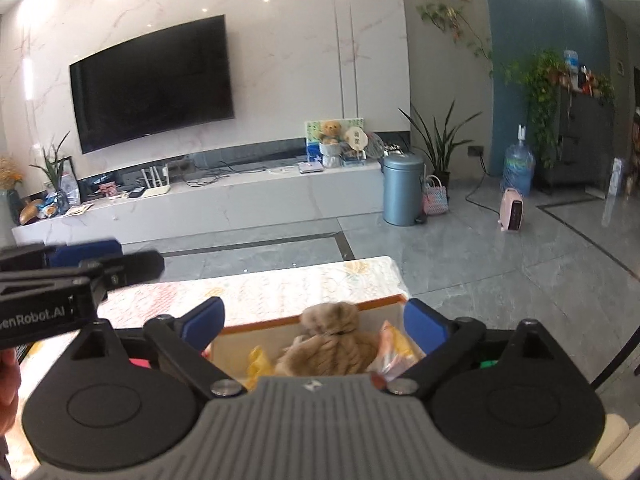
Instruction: Organize soft objects
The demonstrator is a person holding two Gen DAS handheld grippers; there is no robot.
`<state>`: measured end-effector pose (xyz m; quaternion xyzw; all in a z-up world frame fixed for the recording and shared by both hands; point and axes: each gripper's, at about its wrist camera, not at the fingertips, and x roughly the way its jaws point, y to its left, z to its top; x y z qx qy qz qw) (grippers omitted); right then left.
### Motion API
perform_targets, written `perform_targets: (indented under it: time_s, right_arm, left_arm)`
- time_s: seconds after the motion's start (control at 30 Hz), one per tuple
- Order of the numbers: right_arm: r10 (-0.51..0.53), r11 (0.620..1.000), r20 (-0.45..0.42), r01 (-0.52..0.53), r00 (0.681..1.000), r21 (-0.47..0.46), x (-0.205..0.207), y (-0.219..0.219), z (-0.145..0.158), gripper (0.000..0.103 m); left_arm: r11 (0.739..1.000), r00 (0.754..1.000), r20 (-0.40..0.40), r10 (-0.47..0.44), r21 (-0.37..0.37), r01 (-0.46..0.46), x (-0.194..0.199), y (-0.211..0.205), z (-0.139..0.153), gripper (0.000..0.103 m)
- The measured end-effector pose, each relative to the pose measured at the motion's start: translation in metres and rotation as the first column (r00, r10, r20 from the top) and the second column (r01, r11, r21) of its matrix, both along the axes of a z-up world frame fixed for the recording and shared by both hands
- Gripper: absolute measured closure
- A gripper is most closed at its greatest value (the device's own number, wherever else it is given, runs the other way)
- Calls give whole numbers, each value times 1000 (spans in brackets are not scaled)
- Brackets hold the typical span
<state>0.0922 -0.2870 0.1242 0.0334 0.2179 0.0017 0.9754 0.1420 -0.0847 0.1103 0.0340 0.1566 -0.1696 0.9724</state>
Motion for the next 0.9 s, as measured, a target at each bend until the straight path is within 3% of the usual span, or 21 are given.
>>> perform_targets:
  time_s: [0.17, 0.4, 0.5, 0.67, 0.9]
  right_arm:
    - [-38, 999, 7, 38, 999, -12, -36, 34, -37, 3]
    - [-67, 998, -46, 66, 997, -15, -72, 78, -86, 3]
    - [-109, 992, -69, 105, 992, -65, -80, 96, -104, 3]
    - [-136, 989, -104, 130, 985, -69, -83, 97, -135, 3]
    - [-152, 988, -138, 148, 979, -42, -73, 89, -155, 3]
  left_arm:
    - [995, 996, -3, 91, -32, -91, -34, 25, -25, 36]
    - [981, 981, -23, 195, 16, -194, -69, 44, -74, 36]
    - [978, 977, -42, 207, 25, -206, -75, 48, -92, 25]
    - [987, 980, -118, 157, 38, -154, -68, 57, -115, 24]
    - [986, 963, -214, 164, 61, -155, -56, 54, -134, 18]
